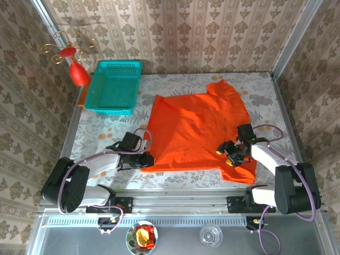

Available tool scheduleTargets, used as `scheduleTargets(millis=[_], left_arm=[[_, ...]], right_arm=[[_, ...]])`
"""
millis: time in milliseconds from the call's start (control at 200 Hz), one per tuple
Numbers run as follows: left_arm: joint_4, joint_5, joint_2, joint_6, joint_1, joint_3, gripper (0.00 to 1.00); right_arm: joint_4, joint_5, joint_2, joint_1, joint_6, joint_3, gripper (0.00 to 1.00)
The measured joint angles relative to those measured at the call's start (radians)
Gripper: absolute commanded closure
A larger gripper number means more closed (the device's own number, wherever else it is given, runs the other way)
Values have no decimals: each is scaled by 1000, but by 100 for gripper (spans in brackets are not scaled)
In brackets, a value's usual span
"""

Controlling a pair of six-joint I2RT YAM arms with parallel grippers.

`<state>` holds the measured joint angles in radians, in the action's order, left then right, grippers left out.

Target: Fold the inside-out t-shirt

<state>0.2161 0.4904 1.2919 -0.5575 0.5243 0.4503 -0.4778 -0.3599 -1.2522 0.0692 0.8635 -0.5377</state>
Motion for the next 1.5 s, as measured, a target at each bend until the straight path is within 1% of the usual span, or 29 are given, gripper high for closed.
scheduleTargets(millis=[85,170,280,380,550,760,920,1070,1240,1500], left_arm=[[76,-27,-36,6,5,14,83],[169,-71,-43,30,-1,81,82],[245,-134,-9,84,-24,235,81],[294,-189,91,152,-44,409,79],[357,-293,310,278,-56,692,79],[424,-409,576,413,-104,1028,77],[466,-491,754,512,-113,1299,74],[516,-529,890,602,-111,1520,71],[565,-552,1017,682,-102,1706,68],[613,-602,1182,792,-60,1889,65]], right_arm=[[-51,33,51,0,16,5,36],[-83,43,99,0,24,-1,36],[-107,47,120,0,16,-50,37],[-105,43,97,0,-29,-127,38],[-102,27,-36,0,-166,-292,38],[-129,47,-232,0,-310,-485,40],[-142,58,-384,0,-369,-624,41],[-154,60,-493,0,-394,-728,42],[-166,58,-596,0,-400,-846,42],[-187,38,-716,0,-401,-1009,44]])
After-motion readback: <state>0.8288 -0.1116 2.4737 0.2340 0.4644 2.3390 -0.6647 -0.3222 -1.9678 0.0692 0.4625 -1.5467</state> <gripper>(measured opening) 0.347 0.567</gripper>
